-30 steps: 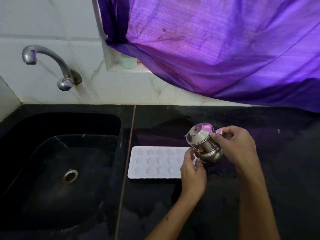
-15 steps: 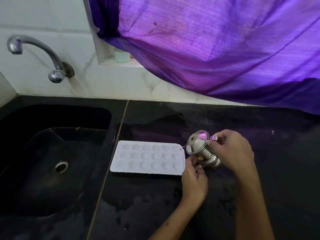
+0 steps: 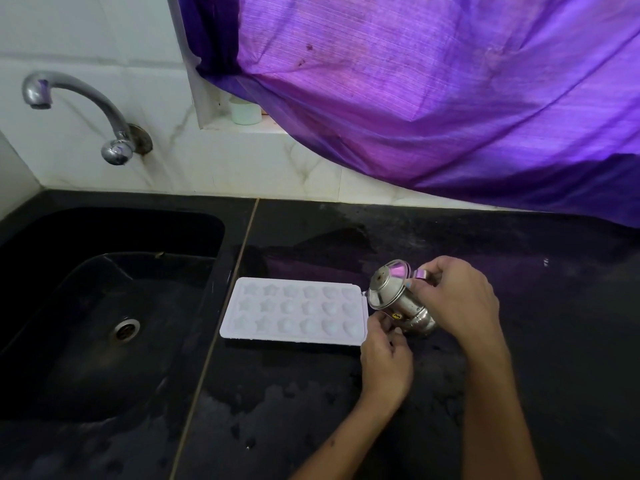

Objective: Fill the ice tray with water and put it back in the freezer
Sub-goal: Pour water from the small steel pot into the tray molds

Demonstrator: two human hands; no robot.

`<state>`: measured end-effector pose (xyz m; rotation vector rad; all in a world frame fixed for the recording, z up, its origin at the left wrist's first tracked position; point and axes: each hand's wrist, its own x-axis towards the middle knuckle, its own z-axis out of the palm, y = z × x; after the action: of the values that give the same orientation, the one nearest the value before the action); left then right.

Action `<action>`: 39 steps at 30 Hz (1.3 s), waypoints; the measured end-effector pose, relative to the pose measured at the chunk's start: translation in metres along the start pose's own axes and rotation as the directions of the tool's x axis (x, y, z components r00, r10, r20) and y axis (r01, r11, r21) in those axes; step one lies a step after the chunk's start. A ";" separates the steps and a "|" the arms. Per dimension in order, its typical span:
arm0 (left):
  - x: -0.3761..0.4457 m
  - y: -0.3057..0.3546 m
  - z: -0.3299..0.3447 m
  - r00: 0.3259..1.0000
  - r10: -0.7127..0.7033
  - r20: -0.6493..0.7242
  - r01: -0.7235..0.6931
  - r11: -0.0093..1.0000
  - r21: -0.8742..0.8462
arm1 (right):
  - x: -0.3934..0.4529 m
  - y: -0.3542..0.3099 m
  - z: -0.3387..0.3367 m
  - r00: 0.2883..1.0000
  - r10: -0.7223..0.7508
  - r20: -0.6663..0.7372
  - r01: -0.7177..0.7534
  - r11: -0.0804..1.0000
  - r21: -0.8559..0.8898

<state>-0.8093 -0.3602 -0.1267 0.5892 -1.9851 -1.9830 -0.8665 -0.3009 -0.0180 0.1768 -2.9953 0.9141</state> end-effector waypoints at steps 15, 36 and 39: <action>-0.001 0.005 -0.013 0.996 0.082 -0.034 -0.081 0.996 0.042 | 0.001 0.004 -0.005 0.999 0.047 -0.023 -0.041 0.977 0.210; 0.007 -0.004 -0.028 0.999 0.029 -0.031 -0.028 0.999 0.041 | 0.003 -0.022 0.013 0.999 -0.053 0.006 0.052 0.997 0.063; 0.007 -0.005 -0.030 0.999 0.020 -0.026 -0.020 0.999 0.037 | 0.004 -0.023 0.014 0.999 -0.053 0.008 0.053 0.997 0.053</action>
<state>-0.8011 -0.3895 -0.1320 0.5984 -2.0082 -1.9210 -0.8670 -0.3281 -0.0165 0.2606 -2.9612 0.9896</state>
